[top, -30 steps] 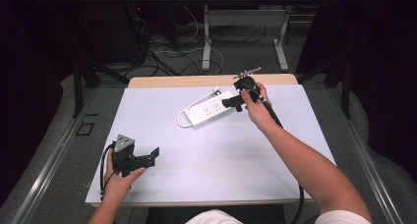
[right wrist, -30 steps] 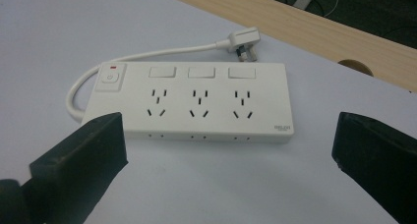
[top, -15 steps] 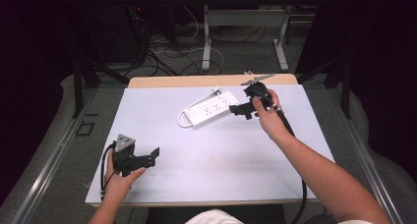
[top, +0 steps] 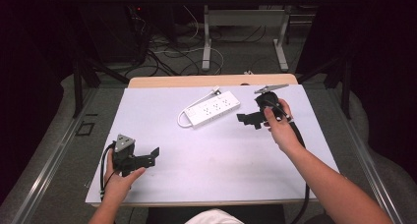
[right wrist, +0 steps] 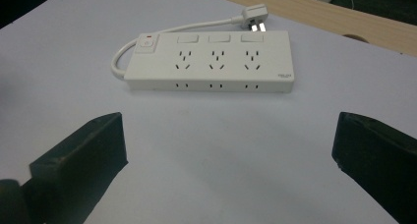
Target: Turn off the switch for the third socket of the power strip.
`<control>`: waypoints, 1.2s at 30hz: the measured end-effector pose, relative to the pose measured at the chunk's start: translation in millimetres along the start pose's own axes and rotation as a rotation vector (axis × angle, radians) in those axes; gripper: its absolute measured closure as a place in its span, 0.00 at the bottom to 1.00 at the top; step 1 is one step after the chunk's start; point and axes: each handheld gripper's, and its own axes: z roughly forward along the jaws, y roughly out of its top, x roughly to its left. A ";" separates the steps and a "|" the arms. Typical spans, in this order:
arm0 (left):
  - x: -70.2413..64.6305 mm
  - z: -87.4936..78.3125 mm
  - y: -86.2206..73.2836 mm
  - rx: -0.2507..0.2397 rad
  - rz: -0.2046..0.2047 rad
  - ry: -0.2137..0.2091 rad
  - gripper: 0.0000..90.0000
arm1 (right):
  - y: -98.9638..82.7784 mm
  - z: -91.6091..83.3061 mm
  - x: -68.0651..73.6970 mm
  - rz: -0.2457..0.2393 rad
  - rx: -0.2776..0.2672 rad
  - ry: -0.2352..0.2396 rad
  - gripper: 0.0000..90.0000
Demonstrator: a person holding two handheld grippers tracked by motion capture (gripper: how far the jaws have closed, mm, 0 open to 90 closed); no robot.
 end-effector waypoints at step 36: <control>-0.7 -2.1 0.3 -0.001 0.001 0.004 0.00 | -111.0 -42.8 -37.0 0.057 -0.085 -0.081 0.00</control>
